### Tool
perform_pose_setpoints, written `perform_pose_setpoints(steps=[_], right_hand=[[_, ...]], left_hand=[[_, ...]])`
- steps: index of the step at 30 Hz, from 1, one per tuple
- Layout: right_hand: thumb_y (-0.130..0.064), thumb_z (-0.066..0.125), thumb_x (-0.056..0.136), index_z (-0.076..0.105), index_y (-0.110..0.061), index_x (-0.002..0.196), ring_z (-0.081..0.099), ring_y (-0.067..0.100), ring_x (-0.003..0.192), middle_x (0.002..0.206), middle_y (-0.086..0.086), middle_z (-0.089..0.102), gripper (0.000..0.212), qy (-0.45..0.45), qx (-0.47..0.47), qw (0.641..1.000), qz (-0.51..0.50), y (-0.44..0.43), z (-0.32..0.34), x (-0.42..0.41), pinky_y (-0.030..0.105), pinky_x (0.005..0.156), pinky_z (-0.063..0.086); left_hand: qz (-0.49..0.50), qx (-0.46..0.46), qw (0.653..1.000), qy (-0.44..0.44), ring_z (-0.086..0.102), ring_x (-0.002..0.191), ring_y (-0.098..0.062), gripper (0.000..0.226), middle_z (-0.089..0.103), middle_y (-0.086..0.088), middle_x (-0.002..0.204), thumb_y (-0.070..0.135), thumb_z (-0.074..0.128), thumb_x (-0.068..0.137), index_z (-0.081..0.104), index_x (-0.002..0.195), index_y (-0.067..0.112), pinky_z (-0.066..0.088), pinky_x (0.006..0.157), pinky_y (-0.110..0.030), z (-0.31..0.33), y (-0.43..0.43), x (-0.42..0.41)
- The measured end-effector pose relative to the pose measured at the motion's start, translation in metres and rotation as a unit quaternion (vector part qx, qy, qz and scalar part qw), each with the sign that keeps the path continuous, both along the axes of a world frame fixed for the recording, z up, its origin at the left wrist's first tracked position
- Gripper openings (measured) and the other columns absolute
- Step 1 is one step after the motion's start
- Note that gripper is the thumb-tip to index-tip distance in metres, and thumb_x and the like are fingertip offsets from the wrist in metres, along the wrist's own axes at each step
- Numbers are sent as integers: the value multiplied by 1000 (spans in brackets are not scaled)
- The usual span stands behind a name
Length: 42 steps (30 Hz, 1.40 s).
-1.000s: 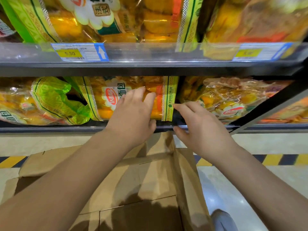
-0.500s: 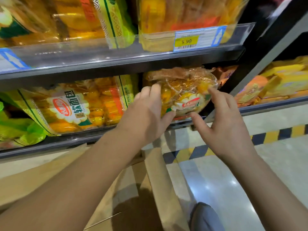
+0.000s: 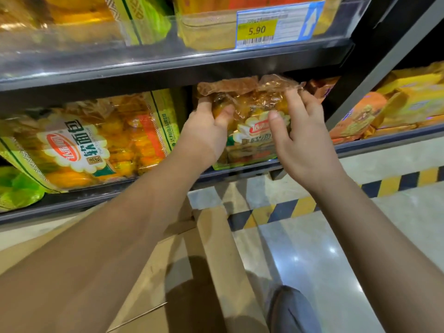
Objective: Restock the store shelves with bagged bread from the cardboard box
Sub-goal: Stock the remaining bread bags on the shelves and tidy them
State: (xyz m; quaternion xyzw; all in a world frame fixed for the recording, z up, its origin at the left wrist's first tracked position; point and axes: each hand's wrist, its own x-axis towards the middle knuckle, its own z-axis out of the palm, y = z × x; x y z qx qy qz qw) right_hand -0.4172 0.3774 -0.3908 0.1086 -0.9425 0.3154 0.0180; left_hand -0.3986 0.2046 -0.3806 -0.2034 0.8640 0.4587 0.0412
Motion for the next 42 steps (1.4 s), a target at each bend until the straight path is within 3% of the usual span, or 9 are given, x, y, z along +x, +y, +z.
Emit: perform_pose_setpoints(steps=[7,10,14,18,21,26,30,39,42], right_hand=[[-44,39,107,52,-15,124,51,38,123,149,19,35,37,6,5,999,-40,-19,-6,-26,35,96,44],[-46,43,105,56,-13,118,53,40,119,145,18,36,38,16,-11,998,-63,-25,-11,-32,38,96,46],[-47,45,104,51,-19,131,47,33,132,152,15,31,39,30,-67,996,-56,-22,-20,-25,34,104,45],[-41,51,104,10,-22,163,24,12,150,166,2,19,74,29,-145,988,-46,-14,-29,-1,18,113,27],[-43,55,102,-4,-20,163,23,8,152,168,-7,16,88,-17,-230,970,-72,-9,-41,2,32,122,29],[-73,44,91,6,-35,161,39,20,145,161,-2,33,87,-80,-201,970,-110,-20,-53,-12,52,113,42],[-80,42,86,1,-48,157,47,24,138,159,0,33,88,-122,-211,963,-116,-24,-57,-14,54,111,44],[-67,39,98,14,-41,159,43,14,117,150,3,41,71,-118,-192,968,-111,-31,-53,-31,33,107,38],[-69,37,98,14,-42,159,43,23,131,152,7,37,70,-133,-178,968,-119,-29,-50,-38,32,107,36]], left_hand=[[27,44,998,-35,65,101,-25,54,63,-7,126,55,38,106,51,140,15,55,99,-41,2,-11,-25],[45,78,995,-39,61,118,-30,58,59,-10,134,55,39,105,45,145,14,50,107,-47,-4,-11,-30],[62,129,989,-32,57,126,-29,74,56,-3,141,68,48,96,38,152,21,48,110,-50,-13,-12,-20],[125,169,978,-18,59,124,-27,87,57,2,130,77,63,79,43,143,21,50,107,-50,-21,-13,-10],[163,203,965,0,59,123,-23,78,60,3,130,75,69,72,48,130,27,51,107,-49,-29,-13,-4],[143,209,968,8,56,124,-20,62,58,3,136,62,59,93,43,140,26,47,106,-40,-43,-8,6],[177,264,946,-64,48,138,-36,86,43,-3,156,73,51,87,26,157,29,42,113,-54,-38,1,-4],[195,312,929,-41,48,138,-27,62,51,-1,145,50,56,101,36,154,24,42,116,-50,-37,-9,-23],[193,325,925,-49,47,135,-26,58,50,-1,139,45,56,102,35,153,24,42,116,-47,-35,-9,-25]])
